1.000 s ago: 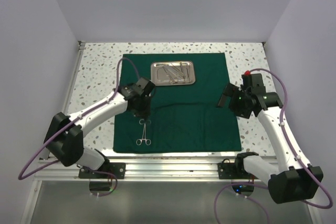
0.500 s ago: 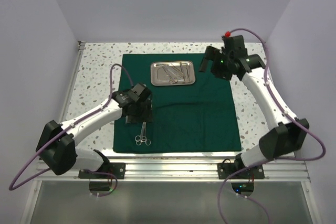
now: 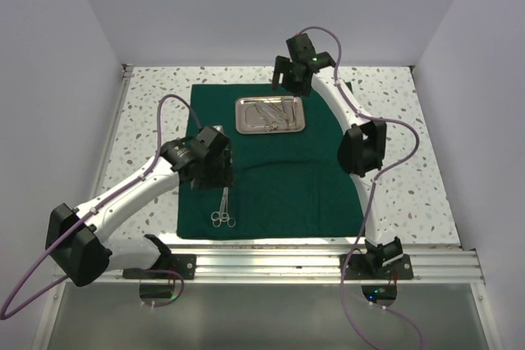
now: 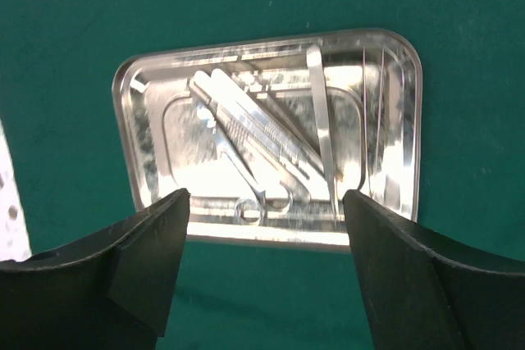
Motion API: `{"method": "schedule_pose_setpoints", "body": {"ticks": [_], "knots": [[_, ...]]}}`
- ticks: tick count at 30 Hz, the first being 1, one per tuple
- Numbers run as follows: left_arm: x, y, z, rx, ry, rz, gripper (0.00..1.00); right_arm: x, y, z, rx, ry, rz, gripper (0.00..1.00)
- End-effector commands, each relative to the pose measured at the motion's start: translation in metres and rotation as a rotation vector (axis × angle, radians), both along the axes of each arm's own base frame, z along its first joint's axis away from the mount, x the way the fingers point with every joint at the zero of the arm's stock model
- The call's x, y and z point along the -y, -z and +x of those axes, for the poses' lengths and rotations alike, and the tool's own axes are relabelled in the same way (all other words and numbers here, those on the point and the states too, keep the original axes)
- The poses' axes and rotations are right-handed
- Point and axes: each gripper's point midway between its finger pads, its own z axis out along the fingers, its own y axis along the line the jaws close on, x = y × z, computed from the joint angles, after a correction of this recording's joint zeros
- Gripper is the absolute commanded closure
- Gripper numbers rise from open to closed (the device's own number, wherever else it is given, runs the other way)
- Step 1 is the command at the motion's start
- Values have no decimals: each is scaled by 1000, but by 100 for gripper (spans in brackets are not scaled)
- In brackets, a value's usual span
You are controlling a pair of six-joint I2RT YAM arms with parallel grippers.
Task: Open and lay out the surgical kit
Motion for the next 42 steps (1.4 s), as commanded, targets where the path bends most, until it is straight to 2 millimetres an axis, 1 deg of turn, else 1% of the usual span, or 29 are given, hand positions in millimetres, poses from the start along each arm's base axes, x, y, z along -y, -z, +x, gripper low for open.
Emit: {"method": "schedule_pose_setpoints", "body": {"ticks": [1, 2, 3, 5, 7, 9, 10, 12, 13, 16, 17, 18, 22, 24, 25, 28, 30, 33, 37, 38, 39, 41, 42], "knots": [[-10, 0, -2, -31, 3, 73, 32, 2, -19, 23, 79, 47, 20, 23], [-12, 0, -1, -38, 0, 89, 32, 0, -15, 31, 97, 56, 30, 26], [-15, -1, -2, -44, -2, 107, 32, -1, -4, 35, 92, 59, 26, 26], [-14, -1, 1, -43, -3, 111, 33, 0, 6, 42, 101, 85, 20, 28], [-10, 1, 5, -44, 0, 106, 32, 0, 26, 46, 84, 94, 2, 30], [-6, 0, 10, -50, 2, 101, 33, -1, 32, 48, 86, 96, -11, 30], [-6, 3, 11, -59, 10, 114, 33, -1, 43, 50, 77, 97, -19, 31], [-7, 2, 14, -60, 12, 136, 34, 1, 51, 53, 77, 104, -32, 34], [-9, 4, 16, -63, 10, 142, 34, 0, 59, 53, 71, 102, -42, 34], [-12, 5, 19, -66, 3, 141, 34, 5, 66, 57, 74, 118, -69, 38], [-13, 5, 21, -62, 0, 139, 34, 7, 72, 57, 68, 125, -82, 40], [-15, 5, 22, -63, -2, 137, 34, 10, 72, 58, 74, 134, -96, 41], [-24, 7, 31, -67, -15, 135, 35, 15, 85, 58, 58, 134, -133, 44], [-28, 8, 33, -69, -19, 135, 35, 15, 91, 56, 46, 128, -142, 45], [-31, 9, 35, -70, -22, 137, 36, 13, 92, 54, 45, 116, -152, 48], [-36, 10, 39, -72, -28, 136, 36, 5, 99, 47, 37, 79, -194, 49], [-38, 12, 40, -77, -29, 138, 37, 3, 106, 40, 18, 62, -221, 51], [-41, 13, 42, -79, -21, 145, 37, -3, 119, 26, -21, 30, -264, 52], [-43, 13, 43, -79, -22, 150, 37, 3, 137, 16, -70, 19, -306, 53], [-45, 14, 42, -82, -23, 155, 38, 5, 140, 14, -82, 19, -319, 54], [-45, 14, 41, -82, -22, 156, 38, 6, 141, 12, -85, 18, -326, 60], [-48, 15, 39, -88, -24, 164, 38, 9, 146, 9, -102, 18, -336, 65], [-49, 15, 39, -86, -25, 165, 38, 11, 148, 8, -105, 21, -345, 75]]}}
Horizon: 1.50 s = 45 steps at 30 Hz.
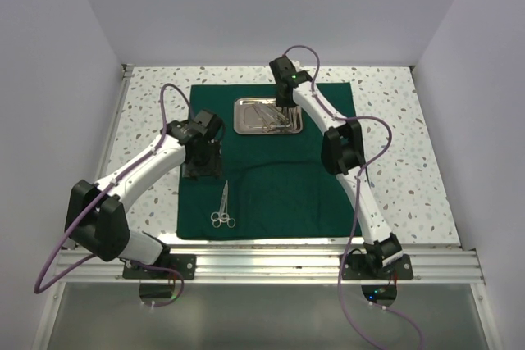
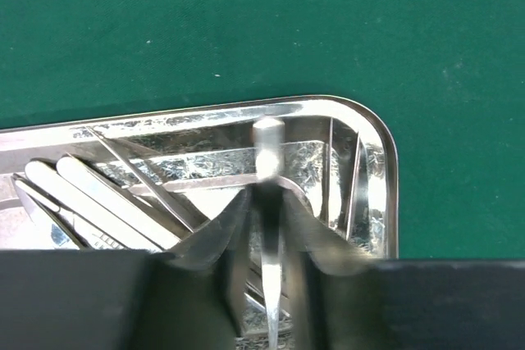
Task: Open and lay out the surgical kit
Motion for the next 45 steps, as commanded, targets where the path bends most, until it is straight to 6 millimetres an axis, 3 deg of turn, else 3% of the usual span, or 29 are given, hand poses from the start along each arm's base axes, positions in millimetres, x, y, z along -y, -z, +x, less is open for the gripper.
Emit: {"method": "schedule_pose_setpoints", "body": {"ticks": [1, 5, 7, 11, 16, 20, 26, 28, 30, 32, 33, 34, 35, 36, 37, 38, 39, 40, 41, 42, 43, 45], "knots": [[-3, -7, 5, 27, 15, 2, 38, 7, 38, -28, -135, -14, -71, 77], [-6, -8, 2, 26, 13, 7, 38, 13, 53, -40, -192, -15, -94, 86], [-6, -9, 1, 29, 14, 4, 38, 14, 59, -46, -214, -18, -98, 100], [-7, -9, -1, 34, 15, -3, 39, 13, 43, -39, -176, -25, -86, 100], [-8, -16, 0, 68, 8, -9, 43, 8, -26, -13, -12, -24, -48, 100], [-11, -26, 3, 112, 1, -8, 41, 16, -75, -3, 99, 6, -59, 100], [-21, -43, 7, 183, -26, 17, 23, 32, -135, -11, 185, 36, -78, 100], [-24, -50, 7, 212, -38, 19, 4, 37, -146, -18, 190, 42, -94, 100], [-26, -55, 9, 240, -44, 19, 0, 44, -171, -29, 211, 51, -89, 100], [-22, -58, 14, 265, -39, -3, 0, 49, -171, -44, 183, 50, -101, 100], [-19, -60, 16, 281, -24, -17, 0, 50, -196, -56, 215, 59, -69, 100], [-13, -63, 25, 314, -18, -44, 0, 51, -178, -71, 160, 45, -73, 100], [-7, -65, 28, 325, -7, -70, 0, 51, -181, -82, 152, 37, -54, 100], [-2, -64, 33, 331, 3, -84, 0, 49, -204, -101, 182, 31, -7, 100], [7, -70, 45, 368, 12, -116, 0, 51, -175, -124, 110, 9, -10, 100], [13, -65, 51, 360, 19, -124, 0, 49, -170, -141, 94, 6, 7, 100], [17, -67, 58, 373, 21, -135, 0, 54, -189, -163, 127, 5, 47, 100], [26, -76, 71, 418, 24, -165, 0, 64, -151, -190, 46, 2, 13, 100], [33, -74, 80, 419, 34, -175, 0, 69, -143, -207, 24, 1, 13, 100], [38, -76, 87, 431, 49, -184, 0, 73, -152, -228, 47, 8, 46, 100], [47, -89, 101, 478, 59, -212, 0, 87, -117, -257, -38, 6, 2, 100], [60, -83, 117, 461, 89, -218, 5, 99, -102, -287, -75, 25, -1, 100]]}}
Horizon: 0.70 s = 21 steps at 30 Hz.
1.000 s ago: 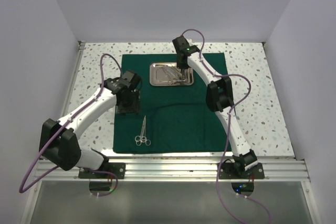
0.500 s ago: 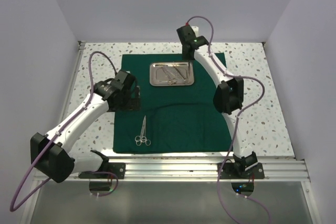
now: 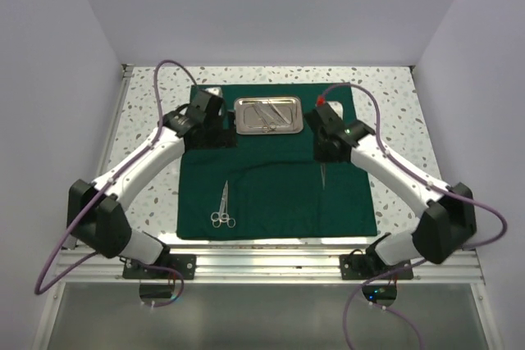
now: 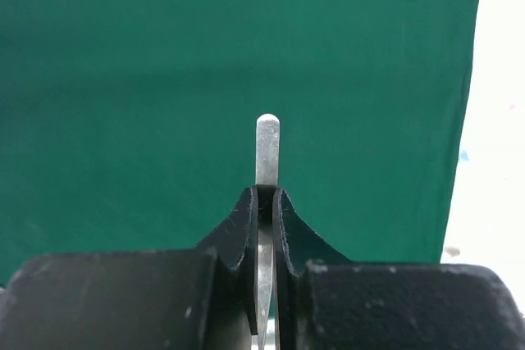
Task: Open and lay out the surgical kit
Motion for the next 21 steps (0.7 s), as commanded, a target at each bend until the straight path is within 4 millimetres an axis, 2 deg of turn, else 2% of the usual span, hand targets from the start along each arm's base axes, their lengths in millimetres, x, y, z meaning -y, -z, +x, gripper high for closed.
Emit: {"method": "schedule_pose_setpoints", "body": {"ticks": [1, 2, 3, 4, 5, 6, 7, 8, 9, 10, 11, 12, 13, 14, 16, 17, 18, 19, 21], "knots": [[39, -46, 61, 183, 72, -102, 6, 22, 37, -54, -75, 56, 32, 100], [44, -34, 71, 160, 72, -89, 7, 25, 43, -64, -84, 51, 38, 100], [50, -35, 78, 162, 77, -90, 9, 26, 48, -73, -91, 57, 48, 100], [59, -49, 91, 198, 79, -111, 10, 32, 55, -84, -88, 59, 57, 100], [68, -33, 100, 168, 85, -101, 11, 34, 59, -88, -90, 64, 60, 100], [75, -33, 107, 168, 91, -103, 13, 36, 61, -91, -85, 77, 66, 100], [84, -47, 120, 199, 97, -120, 14, 39, 68, -96, -98, 84, 65, 100], [93, -28, 129, 162, 98, -102, 14, 36, 69, -94, -87, 85, 81, 100], [101, -25, 135, 157, 103, -103, 15, 34, 71, -94, -89, 87, 87, 100], [111, -39, 146, 185, 107, -118, 16, 33, 74, -92, -85, 89, 93, 100], [117, -16, 155, 149, 104, -96, 16, 33, 79, -92, -95, 91, 85, 100], [125, -12, 160, 145, 103, -100, 16, 34, 81, -93, -100, 98, 78, 100], [132, -22, 170, 166, 101, -116, 17, 35, 84, -93, -107, 103, 69, 100], [136, 2, 178, 128, 94, -100, 18, 38, 87, -95, -119, 110, 57, 72], [145, 17, 193, 116, 62, -104, 20, 44, 91, -101, -135, 128, 36, 19], [147, 20, 198, 116, 50, -106, 20, 47, 91, -103, -138, 134, 22, 12], [152, 16, 206, 137, 44, -125, 22, 50, 88, -104, -129, 137, 19, 9], [155, 31, 211, 123, 34, -123, 23, 55, 86, -108, -133, 143, 4, 8], [162, 33, 221, 147, 12, -157, 27, 55, 75, -108, -111, 127, 16, 8]]}}
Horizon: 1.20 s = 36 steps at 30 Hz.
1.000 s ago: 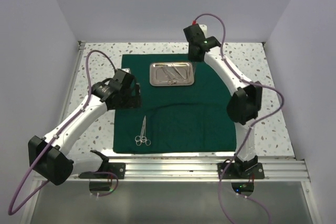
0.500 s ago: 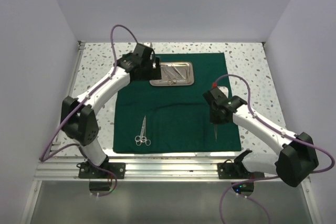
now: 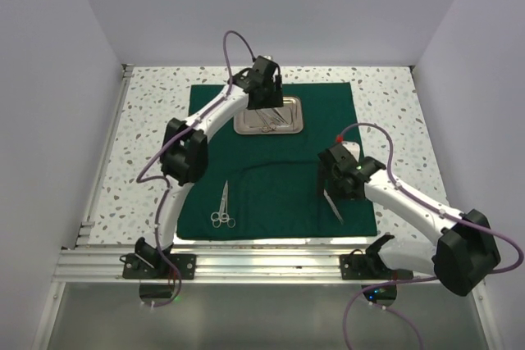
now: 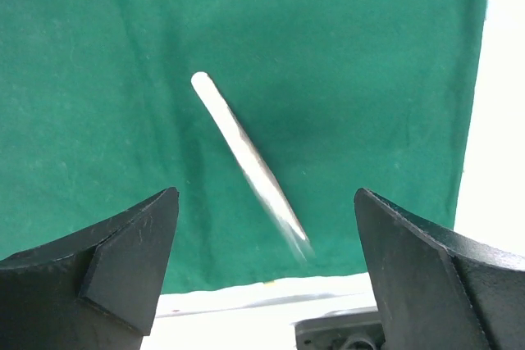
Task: Open and lay out the surgical kit
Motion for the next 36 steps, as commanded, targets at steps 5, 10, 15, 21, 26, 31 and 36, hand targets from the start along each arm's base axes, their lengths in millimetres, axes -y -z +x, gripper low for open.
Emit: {"method": "schedule_pose_setpoints", "body": {"ticks": [5, 10, 15, 21, 26, 31, 36], "knots": [[12, 8, 41, 78, -163, -98, 33, 5, -37, -5, 50, -7, 20, 8], [20, 20, 63, 120, -201, -128, 36, -1, -62, -2, 65, -13, 50, 8], [22, 20, 75, 162, -221, -142, 36, -5, -74, 1, 72, -16, 65, 9], [21, 39, 81, 155, -230, -130, 36, -6, -75, 1, 56, -40, 49, 9], [19, 56, 86, 144, -247, -132, 42, -11, -72, 0, 44, -68, 65, 9], [18, 69, 89, 133, -257, -139, 59, -8, -68, 0, 34, -101, 36, 9], [17, 72, 93, 132, -263, -153, 86, -9, -67, 3, 33, -126, 27, 9]]}}
